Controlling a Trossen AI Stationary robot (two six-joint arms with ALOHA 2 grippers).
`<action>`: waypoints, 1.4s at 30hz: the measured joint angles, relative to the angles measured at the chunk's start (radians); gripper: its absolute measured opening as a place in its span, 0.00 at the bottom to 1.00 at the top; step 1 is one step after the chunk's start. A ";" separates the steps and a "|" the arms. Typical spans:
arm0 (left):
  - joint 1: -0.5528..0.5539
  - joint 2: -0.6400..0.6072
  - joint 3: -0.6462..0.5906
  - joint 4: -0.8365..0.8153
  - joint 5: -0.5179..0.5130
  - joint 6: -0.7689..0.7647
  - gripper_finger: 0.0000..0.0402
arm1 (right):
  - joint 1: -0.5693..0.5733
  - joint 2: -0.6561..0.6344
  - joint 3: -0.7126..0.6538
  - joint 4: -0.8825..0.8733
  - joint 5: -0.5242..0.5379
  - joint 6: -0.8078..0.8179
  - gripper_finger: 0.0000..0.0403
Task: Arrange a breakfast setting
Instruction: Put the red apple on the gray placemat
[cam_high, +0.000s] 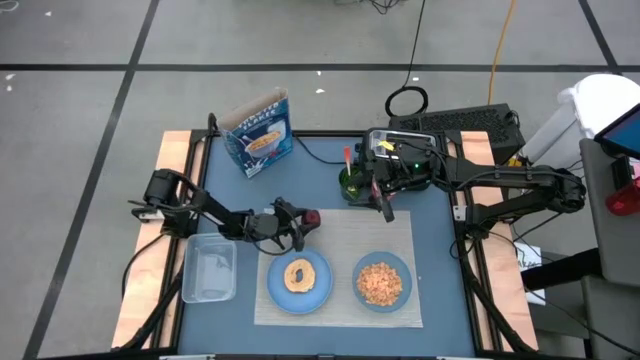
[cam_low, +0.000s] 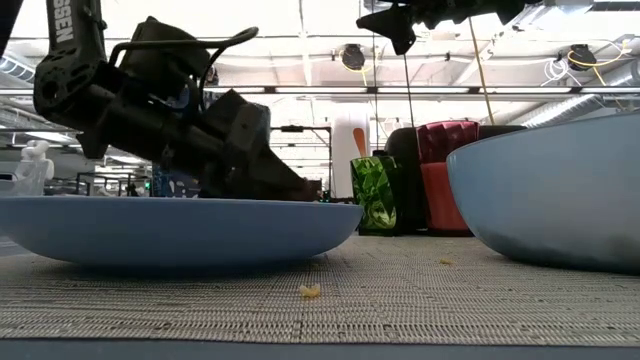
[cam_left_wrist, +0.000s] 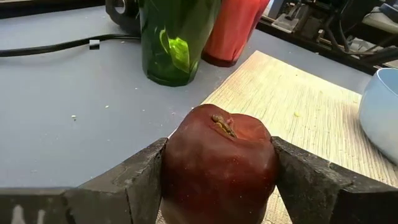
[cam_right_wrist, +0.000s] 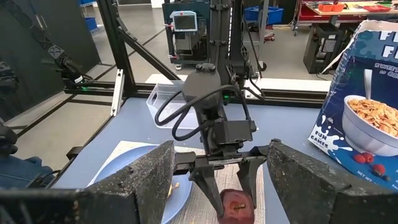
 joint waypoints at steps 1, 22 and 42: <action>0.000 0.001 0.000 0.000 0.000 0.000 0.66 | 0.000 0.000 0.000 0.000 0.000 0.000 0.61; 0.000 0.001 0.000 -0.006 0.000 0.005 0.67 | 0.000 0.000 0.000 0.000 0.000 0.000 0.61; 0.000 0.001 0.000 -0.007 0.000 0.027 0.67 | 0.000 0.000 0.000 0.000 0.000 0.000 0.61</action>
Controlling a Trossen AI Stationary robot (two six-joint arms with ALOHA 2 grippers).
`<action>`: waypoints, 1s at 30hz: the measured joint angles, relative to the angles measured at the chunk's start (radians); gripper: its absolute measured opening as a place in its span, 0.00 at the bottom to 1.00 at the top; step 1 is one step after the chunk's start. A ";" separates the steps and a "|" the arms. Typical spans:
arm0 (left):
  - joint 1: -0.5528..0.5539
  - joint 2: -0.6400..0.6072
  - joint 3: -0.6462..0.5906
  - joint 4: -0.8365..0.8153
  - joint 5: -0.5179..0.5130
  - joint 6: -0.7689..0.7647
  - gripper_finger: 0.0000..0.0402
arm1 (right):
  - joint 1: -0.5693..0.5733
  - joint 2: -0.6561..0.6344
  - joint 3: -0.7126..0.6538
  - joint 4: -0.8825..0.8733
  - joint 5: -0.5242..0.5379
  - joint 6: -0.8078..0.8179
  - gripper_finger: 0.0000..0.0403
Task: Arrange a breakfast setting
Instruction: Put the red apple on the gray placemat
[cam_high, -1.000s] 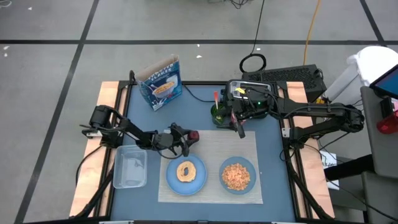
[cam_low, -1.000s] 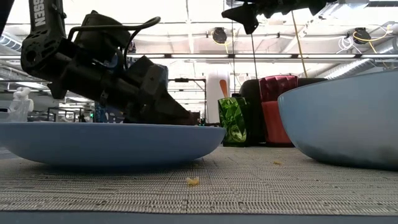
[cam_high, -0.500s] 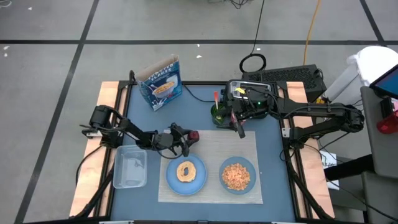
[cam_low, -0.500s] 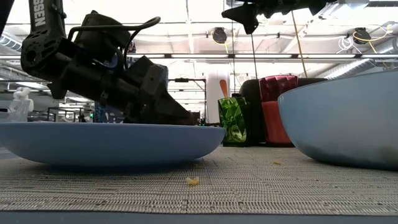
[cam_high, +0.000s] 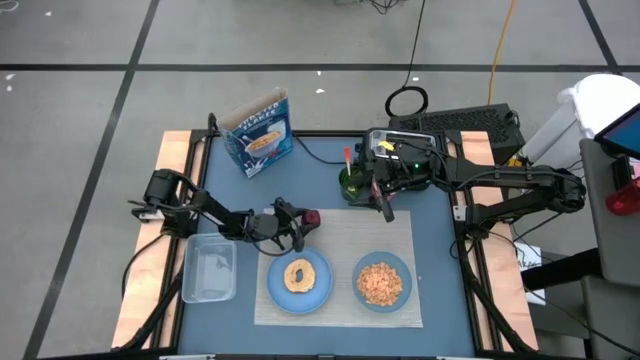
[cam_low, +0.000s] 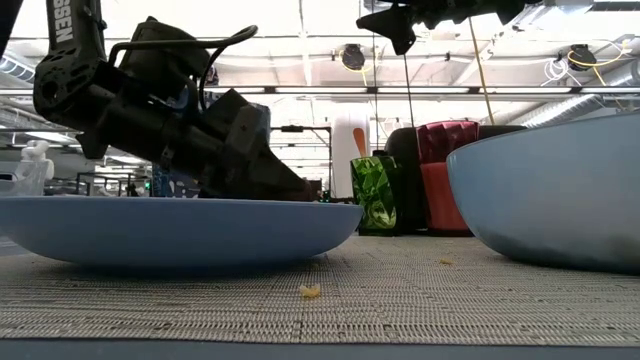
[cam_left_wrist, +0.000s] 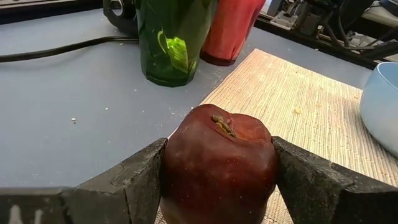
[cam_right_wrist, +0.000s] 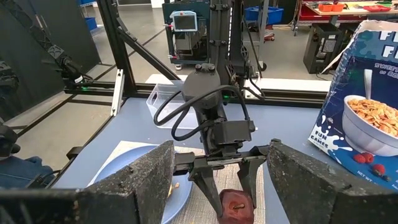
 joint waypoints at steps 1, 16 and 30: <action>0.000 0.000 0.000 0.000 0.000 0.003 0.67 | 0.000 0.000 0.000 0.000 0.000 0.000 0.61; 0.001 0.000 0.000 -0.004 0.000 0.013 0.67 | 0.000 0.000 0.000 0.000 0.000 0.000 0.61; 0.002 0.000 0.000 0.017 -0.003 -0.015 0.67 | 0.000 0.000 0.000 0.000 0.000 0.000 0.61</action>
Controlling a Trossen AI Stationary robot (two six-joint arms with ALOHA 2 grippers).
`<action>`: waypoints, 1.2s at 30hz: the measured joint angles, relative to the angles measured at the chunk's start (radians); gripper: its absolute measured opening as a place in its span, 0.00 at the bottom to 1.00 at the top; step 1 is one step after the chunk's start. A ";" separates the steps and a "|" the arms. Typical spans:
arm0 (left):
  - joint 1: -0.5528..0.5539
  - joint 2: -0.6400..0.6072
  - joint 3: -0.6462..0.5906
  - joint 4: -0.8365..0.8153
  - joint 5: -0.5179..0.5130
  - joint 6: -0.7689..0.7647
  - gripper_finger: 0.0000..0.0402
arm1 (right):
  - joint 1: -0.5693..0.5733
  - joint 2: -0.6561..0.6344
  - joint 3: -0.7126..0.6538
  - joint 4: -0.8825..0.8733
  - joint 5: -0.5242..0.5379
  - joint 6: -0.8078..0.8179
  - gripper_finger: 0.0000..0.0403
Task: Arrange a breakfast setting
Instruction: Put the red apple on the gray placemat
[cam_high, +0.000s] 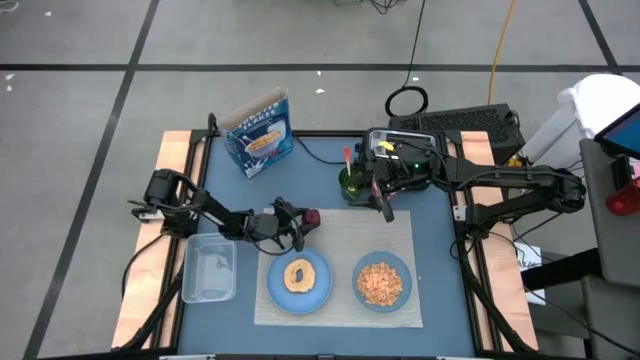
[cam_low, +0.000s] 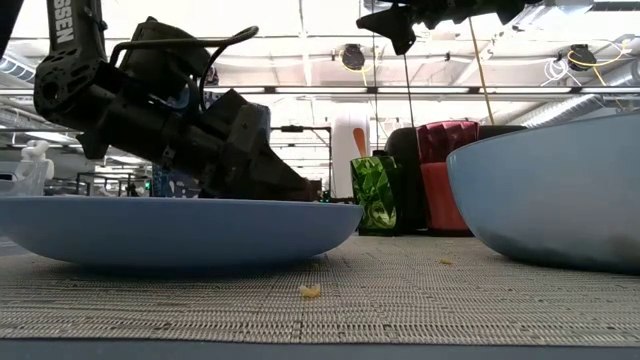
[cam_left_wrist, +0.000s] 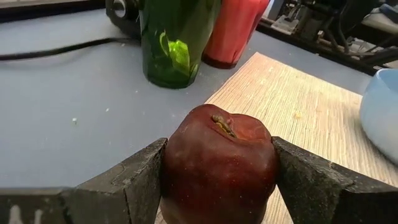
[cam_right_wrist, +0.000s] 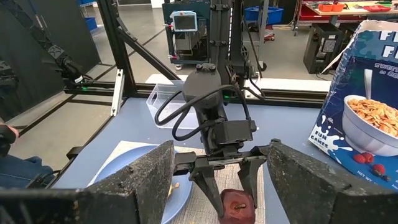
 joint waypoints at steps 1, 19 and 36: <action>0.000 0.000 0.000 0.005 0.000 0.008 0.67 | 0.000 0.000 0.000 0.000 0.000 0.000 0.61; 0.000 0.000 0.000 -0.017 0.001 0.052 0.67 | 0.000 0.000 0.000 0.000 0.000 0.000 0.61; 0.000 0.000 0.000 -0.018 0.002 0.042 0.67 | 0.000 0.000 0.000 0.000 0.000 0.000 0.61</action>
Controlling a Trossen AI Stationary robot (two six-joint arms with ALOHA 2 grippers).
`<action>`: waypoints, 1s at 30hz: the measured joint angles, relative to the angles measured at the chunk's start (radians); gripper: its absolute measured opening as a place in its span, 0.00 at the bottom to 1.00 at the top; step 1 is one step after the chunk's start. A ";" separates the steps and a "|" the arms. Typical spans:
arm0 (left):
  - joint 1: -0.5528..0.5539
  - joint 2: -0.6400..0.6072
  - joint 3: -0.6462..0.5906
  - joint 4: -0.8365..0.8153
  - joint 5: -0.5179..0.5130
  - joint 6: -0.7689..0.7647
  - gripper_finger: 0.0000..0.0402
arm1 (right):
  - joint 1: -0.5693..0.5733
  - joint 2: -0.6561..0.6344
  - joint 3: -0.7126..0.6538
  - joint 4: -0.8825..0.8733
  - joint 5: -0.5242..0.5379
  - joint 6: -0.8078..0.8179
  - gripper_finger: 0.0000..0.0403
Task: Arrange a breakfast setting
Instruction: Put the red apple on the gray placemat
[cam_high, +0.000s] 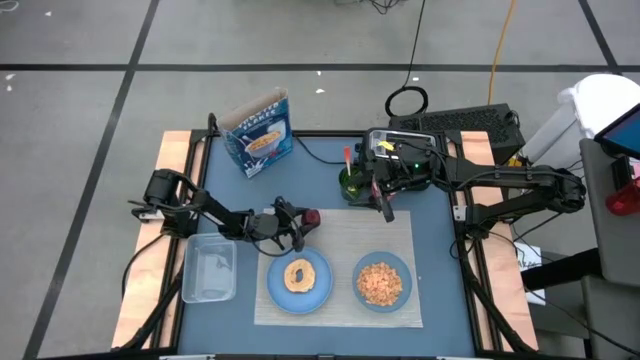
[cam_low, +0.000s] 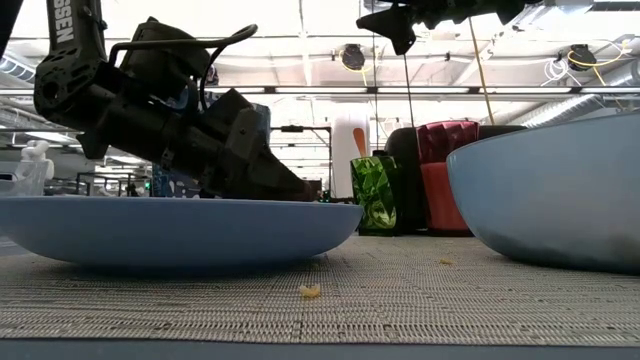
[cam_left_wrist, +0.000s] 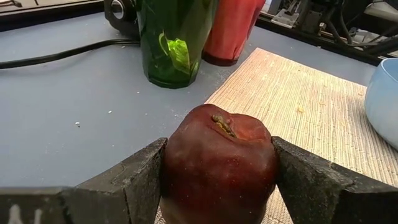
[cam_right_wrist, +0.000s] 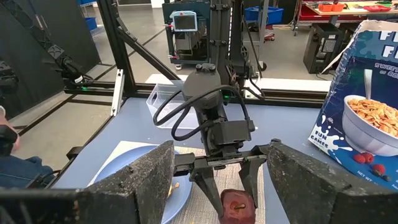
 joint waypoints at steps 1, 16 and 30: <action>0.000 0.000 0.000 0.000 0.000 -0.001 0.67 | 0.000 0.000 0.000 0.000 0.000 0.000 0.61; -0.004 0.000 0.000 -0.006 0.006 0.007 0.78 | 0.000 0.000 0.000 0.000 0.000 0.000 0.61; -0.004 0.000 0.000 0.016 0.007 0.007 0.93 | 0.000 0.000 0.000 0.000 0.000 0.000 0.61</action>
